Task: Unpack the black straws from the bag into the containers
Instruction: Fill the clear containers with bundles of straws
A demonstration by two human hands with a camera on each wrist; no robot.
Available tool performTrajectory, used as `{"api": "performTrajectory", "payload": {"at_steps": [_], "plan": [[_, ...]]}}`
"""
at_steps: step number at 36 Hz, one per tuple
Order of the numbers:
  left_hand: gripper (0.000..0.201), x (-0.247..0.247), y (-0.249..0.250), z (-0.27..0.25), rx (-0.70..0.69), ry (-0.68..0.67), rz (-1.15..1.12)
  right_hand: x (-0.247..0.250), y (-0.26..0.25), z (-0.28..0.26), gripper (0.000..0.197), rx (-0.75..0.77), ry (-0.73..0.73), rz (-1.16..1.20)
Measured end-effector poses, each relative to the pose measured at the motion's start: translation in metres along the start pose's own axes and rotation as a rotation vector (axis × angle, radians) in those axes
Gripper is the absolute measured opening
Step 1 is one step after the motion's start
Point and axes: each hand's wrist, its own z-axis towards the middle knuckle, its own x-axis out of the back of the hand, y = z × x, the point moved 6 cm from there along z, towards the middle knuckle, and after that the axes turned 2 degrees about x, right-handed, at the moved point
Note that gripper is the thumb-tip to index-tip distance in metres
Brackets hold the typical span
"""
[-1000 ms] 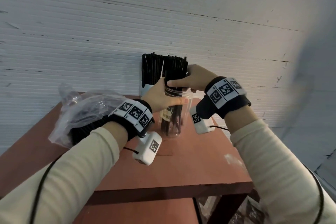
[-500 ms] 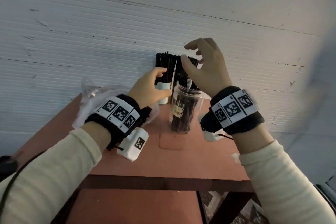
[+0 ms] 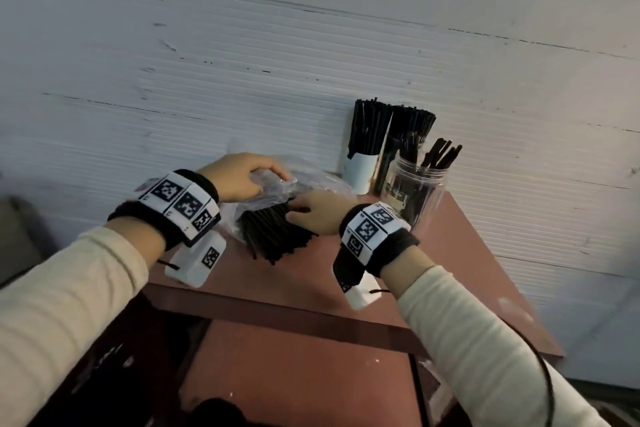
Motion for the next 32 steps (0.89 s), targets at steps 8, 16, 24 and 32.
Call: {"api": "performTrajectory", "payload": {"at_steps": [8,16,24,32], "plan": [[0.048,0.014,0.000,-0.001,-0.024,0.253,-0.091,-0.011,0.006,0.037,0.068,-0.152,0.019,-0.007],[0.053,0.016,-0.001,0.001,0.014,0.283,-0.201,-0.006,0.002,0.039,0.052,-0.063,0.085,0.099],[0.056,0.013,-0.002,0.009,-0.013,0.258,-0.178,-0.008,0.003,0.039,0.030,-0.090,0.097,0.158],[0.060,0.007,-0.009,0.014,-0.044,0.212,-0.182,0.004,0.010,0.032,0.031,-0.092,0.144,0.214]]}}
